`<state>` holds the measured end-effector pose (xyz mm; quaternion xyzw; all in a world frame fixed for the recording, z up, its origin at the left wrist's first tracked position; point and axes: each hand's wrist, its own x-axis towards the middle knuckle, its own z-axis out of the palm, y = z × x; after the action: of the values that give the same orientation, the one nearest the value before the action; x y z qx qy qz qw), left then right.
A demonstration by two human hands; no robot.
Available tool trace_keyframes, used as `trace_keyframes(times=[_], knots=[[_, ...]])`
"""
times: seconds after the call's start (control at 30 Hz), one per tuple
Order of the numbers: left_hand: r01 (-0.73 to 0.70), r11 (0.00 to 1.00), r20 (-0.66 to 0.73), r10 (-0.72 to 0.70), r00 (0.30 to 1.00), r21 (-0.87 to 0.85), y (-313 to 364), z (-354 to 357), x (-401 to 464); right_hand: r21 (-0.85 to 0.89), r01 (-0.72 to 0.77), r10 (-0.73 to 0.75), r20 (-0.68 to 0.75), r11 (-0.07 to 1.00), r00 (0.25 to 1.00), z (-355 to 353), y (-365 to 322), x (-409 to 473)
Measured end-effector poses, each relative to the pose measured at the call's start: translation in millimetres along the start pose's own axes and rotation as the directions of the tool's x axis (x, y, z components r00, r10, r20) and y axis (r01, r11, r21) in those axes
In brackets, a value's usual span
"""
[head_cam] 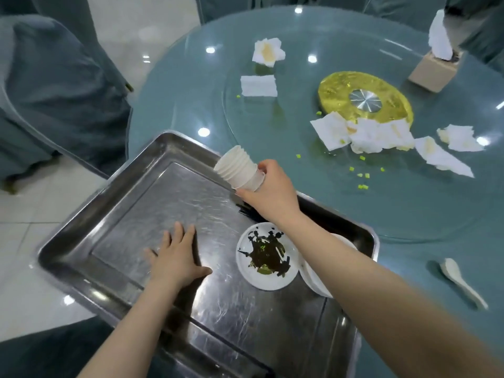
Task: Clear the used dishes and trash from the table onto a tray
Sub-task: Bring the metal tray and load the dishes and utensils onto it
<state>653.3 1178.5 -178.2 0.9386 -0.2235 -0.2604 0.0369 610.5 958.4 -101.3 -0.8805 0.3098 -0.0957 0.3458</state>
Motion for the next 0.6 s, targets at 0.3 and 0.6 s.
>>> trace_keyframes(times=[0.3,0.6], knots=[[-0.004,0.998,-0.017,0.005,1.0,0.056,3,-8,-5,-0.422,0.135,-0.089,0.128,0.896,0.988,80,-27,66],[-0.028,0.994,0.042,0.032,0.999,-0.107,-1,-16,-1,-0.284,0.199,-0.166,0.134,0.938,0.977,64,-16,54]])
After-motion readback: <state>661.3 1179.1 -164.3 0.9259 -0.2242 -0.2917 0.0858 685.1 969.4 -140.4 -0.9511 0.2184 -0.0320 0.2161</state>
